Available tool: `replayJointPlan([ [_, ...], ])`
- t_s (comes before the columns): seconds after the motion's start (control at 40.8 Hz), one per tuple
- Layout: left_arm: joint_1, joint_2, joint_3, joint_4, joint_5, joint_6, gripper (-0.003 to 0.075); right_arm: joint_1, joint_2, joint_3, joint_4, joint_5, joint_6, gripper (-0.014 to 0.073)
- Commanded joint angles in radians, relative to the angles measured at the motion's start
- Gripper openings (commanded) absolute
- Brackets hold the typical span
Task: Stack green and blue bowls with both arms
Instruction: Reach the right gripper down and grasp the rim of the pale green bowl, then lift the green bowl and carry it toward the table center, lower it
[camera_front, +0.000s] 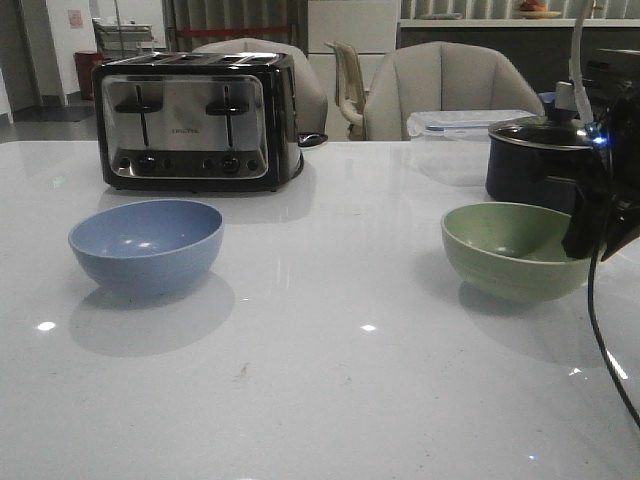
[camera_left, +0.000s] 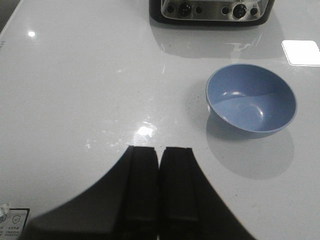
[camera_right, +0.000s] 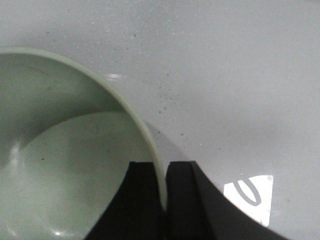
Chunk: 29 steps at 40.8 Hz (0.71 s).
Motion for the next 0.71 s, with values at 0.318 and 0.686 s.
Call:
replayJointPlan([
  [0.318,0.004,0.004,-0.030,-0.009,-0.088,-0.005,0.0101,0.104,-0.230,-0.028,0.004,0.050,-0.027,0.0034],
  [0.686,0.004,0.004,-0.030,-0.009,-0.088,-0.005,0.0101,0.389,-0.186,-0.024,0.008,0.075,-0.027,0.0034],
])
